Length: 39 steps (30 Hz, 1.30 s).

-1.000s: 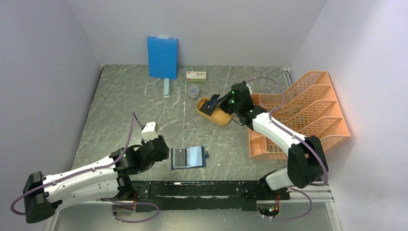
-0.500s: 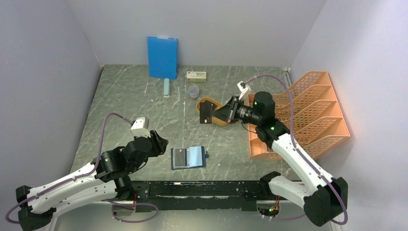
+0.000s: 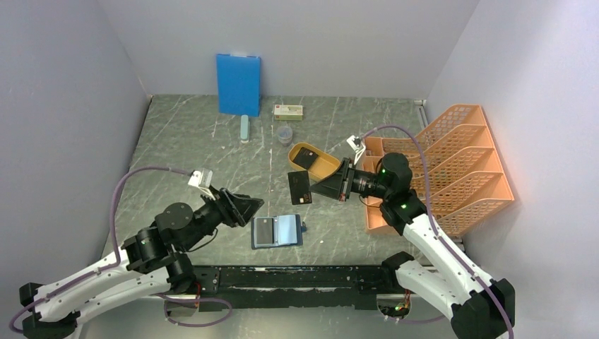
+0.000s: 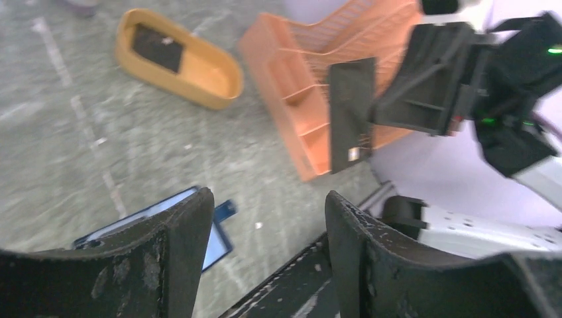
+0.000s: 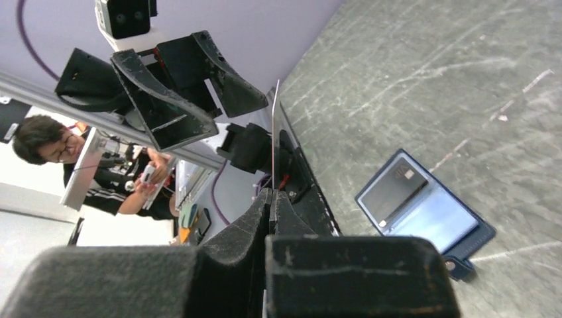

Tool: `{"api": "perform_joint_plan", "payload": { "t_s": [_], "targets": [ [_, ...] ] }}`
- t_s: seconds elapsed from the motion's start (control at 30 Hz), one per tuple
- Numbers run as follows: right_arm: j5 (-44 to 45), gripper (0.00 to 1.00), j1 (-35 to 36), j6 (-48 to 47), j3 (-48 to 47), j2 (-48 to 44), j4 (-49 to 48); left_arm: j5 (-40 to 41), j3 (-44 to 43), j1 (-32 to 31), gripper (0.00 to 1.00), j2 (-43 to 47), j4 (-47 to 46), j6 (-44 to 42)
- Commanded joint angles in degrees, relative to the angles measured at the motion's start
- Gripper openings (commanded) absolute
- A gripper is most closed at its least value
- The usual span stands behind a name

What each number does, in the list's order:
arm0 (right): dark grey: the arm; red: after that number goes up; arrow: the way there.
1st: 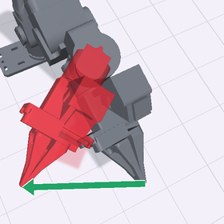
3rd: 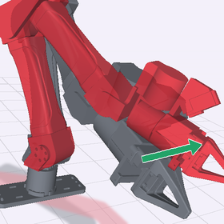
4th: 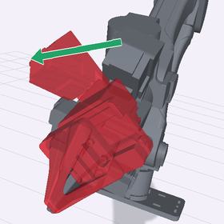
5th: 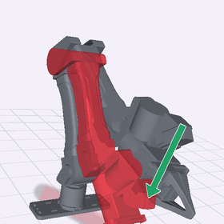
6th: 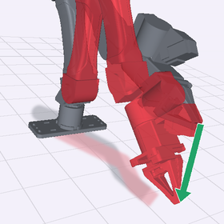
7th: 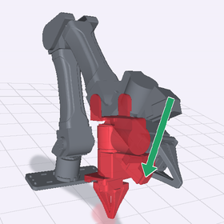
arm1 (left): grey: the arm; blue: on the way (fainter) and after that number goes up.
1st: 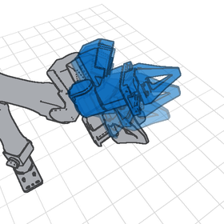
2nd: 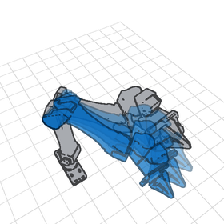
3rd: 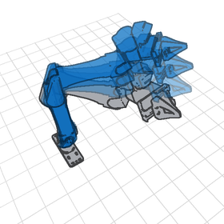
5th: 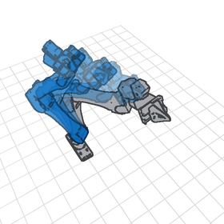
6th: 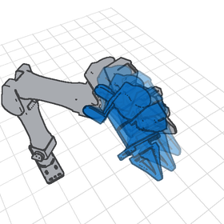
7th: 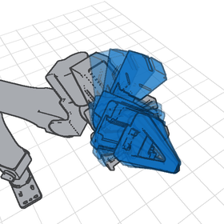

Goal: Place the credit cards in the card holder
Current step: Pick up the credit card from the storage box.

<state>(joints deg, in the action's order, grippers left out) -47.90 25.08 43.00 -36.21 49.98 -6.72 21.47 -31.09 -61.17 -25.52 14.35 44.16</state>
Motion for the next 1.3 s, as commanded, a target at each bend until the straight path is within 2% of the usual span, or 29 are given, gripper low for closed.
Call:
{"api": "perform_joint_plan", "payload": {
  "t_s": [0.0, 0.1, 0.23, 0.43, 0.77, 0.9, 1.27],
  "targets": [
    [-3.94, 0.00, 0.05, 5.51, 0.03, -0.40, -8.87, -11.95, 0.84, 0.16, 0.68, -0.91, -16.02, -4.92],
    [-4.53, 0.00, 0.63, 7.43, -0.16, -0.19, -11.08, -18.07, 0.09, 0.16, 0.70, -4.15, -21.08, -6.68],
    [-5.29, 0.00, 1.91, 7.86, -1.37, 0.36, -11.33, -21.81, -2.04, 0.10, 0.71, -9.00, -24.52, -8.01],
    [-4.85, 0.00, 3.85, 5.91, -3.24, 0.12, -8.66, -24.02, -5.29, 0.17, 0.70, -14.76, -24.95, -9.27],
    [-4.62, 0.00, 6.96, 5.23, -3.72, -0.19, -8.34, -25.42, -4.72, 0.17, 0.65, -16.52, -29.02, -7.50],
    [-3.63, 0.00, 8.23, 4.49, -3.78, -0.14, -7.66, -25.69, -5.54, 0.17, 0.54, -18.04, -28.27, -7.23],
    [-4.49, 0.00, 9.69, 5.24, -3.54, -0.26, -9.04, -25.87, -4.06, 0.13, 0.06, -17.36, -29.78, -5.65]
  ]
}}
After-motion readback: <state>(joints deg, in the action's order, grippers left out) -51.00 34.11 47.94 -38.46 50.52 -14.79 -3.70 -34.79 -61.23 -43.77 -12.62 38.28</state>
